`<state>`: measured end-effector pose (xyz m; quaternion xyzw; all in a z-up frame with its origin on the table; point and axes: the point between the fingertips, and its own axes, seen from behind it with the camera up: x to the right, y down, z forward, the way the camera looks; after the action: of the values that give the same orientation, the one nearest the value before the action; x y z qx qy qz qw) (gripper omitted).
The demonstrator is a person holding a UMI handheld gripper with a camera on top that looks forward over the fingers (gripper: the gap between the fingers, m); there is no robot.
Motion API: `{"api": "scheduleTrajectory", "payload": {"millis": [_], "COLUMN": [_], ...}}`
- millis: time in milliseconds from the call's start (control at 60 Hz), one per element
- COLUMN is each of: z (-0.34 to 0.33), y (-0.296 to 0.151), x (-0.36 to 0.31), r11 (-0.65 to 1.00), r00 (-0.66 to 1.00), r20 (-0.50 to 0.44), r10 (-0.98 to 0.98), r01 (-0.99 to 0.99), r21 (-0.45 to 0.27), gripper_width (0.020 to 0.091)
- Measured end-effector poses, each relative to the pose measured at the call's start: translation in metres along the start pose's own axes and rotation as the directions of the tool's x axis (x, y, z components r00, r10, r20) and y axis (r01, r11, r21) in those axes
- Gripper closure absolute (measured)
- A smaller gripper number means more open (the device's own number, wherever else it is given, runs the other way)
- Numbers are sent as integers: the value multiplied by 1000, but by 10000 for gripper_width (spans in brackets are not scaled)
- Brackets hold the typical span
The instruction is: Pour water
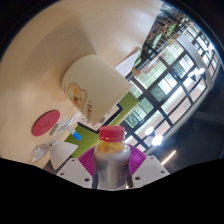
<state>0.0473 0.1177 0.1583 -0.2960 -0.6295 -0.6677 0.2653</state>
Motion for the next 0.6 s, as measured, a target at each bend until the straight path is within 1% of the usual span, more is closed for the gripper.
{"api": "scheduleTrajectory", "payload": {"millis": [117, 167, 183, 200, 233, 283, 317, 367, 400, 433, 467, 483, 500, 533, 550, 567, 583, 600], "z": [6, 13, 14, -1, 8, 5, 0, 7, 3, -2, 7, 7, 10, 11, 12, 12, 15, 15], "y": [3, 7, 9, 12, 17, 31, 39, 50, 54, 54, 58, 52, 52, 38, 33, 20, 22, 26], "x": [2, 8, 10, 10, 15, 21, 21, 24, 21, 9, 11, 4, 5, -5, -9, -21, -21, -24], "r11": [998, 991, 985, 977, 945, 844, 731, 493, 296, 103, -52, -166, -241, -437, -508, -583, -611, -645], "r00": [998, 990, 985, 976, 944, 843, 729, 492, 293, 99, -54, -168, -241, -436, -507, -582, -609, -643], "r20": [-10, -24, -31, -49, -59, -91, -111, -95, -96, -106, -57, -45, -12, 37, 60, 57, 87, 96], "r10": [67, 136, 170, 212, 324, 531, 675, 866, 951, 989, 997, 985, 970, 899, 860, 812, 788, 760], "r01": [-67, -136, -171, -213, -325, -535, -681, -870, -955, -994, -998, -986, -970, -899, -861, -812, -791, -764], "r21": [-5, -12, -13, -17, -19, -30, -27, -5, 10, 27, 24, 30, 34, 25, 13, 27, -5, -16], "gripper_width": [715, 716, 717, 715, 715, 716, 716, 718, 716, 714, 713, 713, 714, 714, 715, 713, 715, 715]}}
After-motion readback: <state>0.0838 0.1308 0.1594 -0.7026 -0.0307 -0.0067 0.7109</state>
